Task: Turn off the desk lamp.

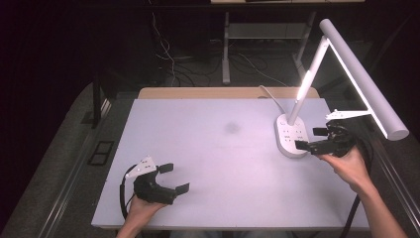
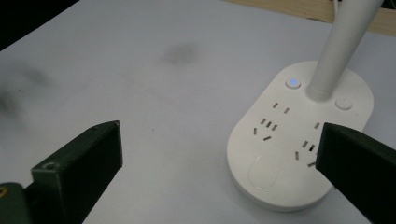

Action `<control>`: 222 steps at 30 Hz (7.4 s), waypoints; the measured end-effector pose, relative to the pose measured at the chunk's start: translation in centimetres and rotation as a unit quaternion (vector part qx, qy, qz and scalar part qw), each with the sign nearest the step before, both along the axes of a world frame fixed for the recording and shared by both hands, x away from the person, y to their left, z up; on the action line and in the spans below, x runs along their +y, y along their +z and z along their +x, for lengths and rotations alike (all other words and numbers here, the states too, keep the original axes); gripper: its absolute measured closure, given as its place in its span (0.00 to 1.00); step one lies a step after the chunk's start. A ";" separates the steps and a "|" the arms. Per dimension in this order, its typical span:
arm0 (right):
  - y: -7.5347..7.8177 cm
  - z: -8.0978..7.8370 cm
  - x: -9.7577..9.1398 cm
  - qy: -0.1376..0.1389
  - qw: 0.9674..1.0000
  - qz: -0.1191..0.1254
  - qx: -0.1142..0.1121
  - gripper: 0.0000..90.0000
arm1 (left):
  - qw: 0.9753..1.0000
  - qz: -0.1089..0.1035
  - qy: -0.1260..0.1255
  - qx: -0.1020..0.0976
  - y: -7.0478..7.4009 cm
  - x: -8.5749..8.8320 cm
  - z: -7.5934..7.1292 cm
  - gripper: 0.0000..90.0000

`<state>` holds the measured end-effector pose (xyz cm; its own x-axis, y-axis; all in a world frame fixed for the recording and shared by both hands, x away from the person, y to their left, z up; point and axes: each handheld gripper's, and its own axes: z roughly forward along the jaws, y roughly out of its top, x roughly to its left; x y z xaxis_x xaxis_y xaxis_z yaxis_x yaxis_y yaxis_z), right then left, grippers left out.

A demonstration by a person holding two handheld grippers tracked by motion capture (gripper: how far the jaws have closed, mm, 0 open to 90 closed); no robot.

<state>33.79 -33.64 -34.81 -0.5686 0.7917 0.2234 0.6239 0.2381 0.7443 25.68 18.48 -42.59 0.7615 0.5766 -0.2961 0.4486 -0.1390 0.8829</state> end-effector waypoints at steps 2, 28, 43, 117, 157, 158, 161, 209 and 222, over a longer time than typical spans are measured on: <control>-0.1 0.5 -0.4 0.000 1.000 0.002 0.003 0.06 | 1.000 0.000 -0.001 0.001 0.0 0.0 0.0 0.00; -1.0 6.1 -3.4 -0.046 0.999 0.010 0.021 0.81 | 1.000 0.001 -0.004 0.002 -0.1 0.0 0.2 0.00; -3.5 9.3 -4.0 -0.108 0.993 -0.005 0.044 1.00 | 1.000 0.000 -0.002 0.000 0.0 0.1 0.1 0.00; -7.5 12.5 -3.0 -0.138 0.988 0.001 0.074 1.00 | 1.000 0.005 0.003 0.000 0.0 0.1 0.3 0.00; -6.6 11.9 -3.0 -0.154 0.986 -0.007 0.058 1.00 | 1.000 0.004 0.002 0.000 -0.1 0.2 0.3 0.00; -6.6 11.9 -3.0 -0.154 0.986 -0.007 0.058 1.00 | 1.000 0.004 0.002 0.000 -0.1 0.1 0.3 0.00; -6.1 11.6 -3.2 -0.146 0.988 -0.006 0.053 0.88 | 1.000 0.003 0.001 0.000 -0.1 0.1 0.3 0.00; -0.3 -0.5 0.1 -0.110 0.993 0.050 -0.016 0.01 | 1.000 -0.005 -0.008 -0.005 0.1 -0.3 -0.1 0.00; -1.9 -3.3 1.9 -0.065 0.995 0.069 -0.022 0.01 | 1.000 -0.005 -0.009 -0.005 0.2 -0.4 -0.1 0.00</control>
